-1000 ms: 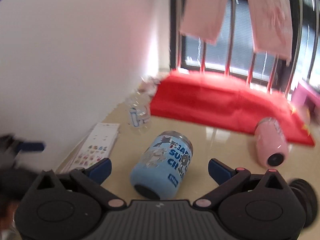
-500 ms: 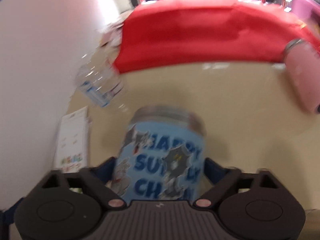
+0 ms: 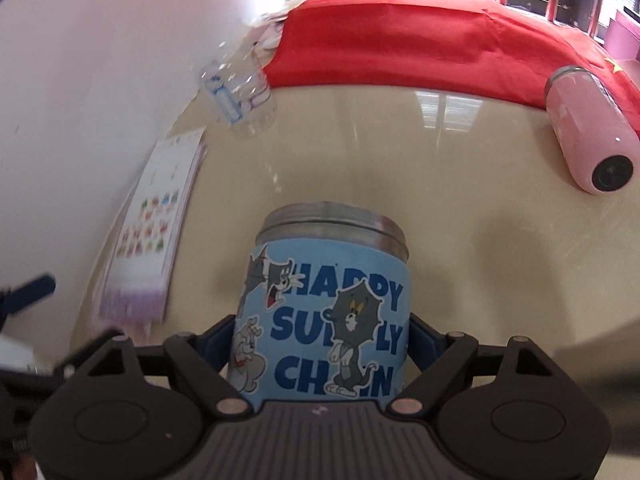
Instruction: Flip cup upright
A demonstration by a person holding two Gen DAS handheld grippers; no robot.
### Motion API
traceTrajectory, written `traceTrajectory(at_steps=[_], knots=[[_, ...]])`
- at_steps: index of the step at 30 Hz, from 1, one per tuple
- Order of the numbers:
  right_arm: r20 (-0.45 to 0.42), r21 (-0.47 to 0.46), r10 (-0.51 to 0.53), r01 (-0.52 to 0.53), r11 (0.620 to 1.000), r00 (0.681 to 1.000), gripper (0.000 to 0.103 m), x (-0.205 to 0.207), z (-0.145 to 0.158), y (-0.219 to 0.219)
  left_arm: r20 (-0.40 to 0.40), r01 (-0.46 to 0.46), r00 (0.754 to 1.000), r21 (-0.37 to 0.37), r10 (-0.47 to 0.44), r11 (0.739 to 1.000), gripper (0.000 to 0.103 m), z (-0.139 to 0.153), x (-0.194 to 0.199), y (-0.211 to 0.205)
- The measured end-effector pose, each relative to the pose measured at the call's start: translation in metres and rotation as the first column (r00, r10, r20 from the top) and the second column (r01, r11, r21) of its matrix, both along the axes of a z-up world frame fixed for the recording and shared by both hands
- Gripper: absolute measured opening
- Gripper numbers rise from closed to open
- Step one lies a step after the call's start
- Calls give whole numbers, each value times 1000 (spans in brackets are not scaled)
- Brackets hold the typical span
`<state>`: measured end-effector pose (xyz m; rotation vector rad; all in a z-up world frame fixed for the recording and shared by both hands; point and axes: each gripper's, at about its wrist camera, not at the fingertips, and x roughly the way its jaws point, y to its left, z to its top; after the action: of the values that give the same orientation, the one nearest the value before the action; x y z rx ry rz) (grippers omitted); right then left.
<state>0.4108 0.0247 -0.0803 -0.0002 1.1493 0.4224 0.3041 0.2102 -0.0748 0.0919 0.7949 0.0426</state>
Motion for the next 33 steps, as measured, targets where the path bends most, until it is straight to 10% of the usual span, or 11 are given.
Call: traceTrajectory(at_steps=[27, 33], knots=[[-81, -120, 36, -46, 992, 996, 84, 8, 1, 6, -37, -19, 999, -55, 17, 998, 103, -5, -31, -20], [148, -52, 100, -93, 994, 984, 83, -38, 31, -11, 1, 52, 999, -73, -52, 996, 103, 3, -42, -26]])
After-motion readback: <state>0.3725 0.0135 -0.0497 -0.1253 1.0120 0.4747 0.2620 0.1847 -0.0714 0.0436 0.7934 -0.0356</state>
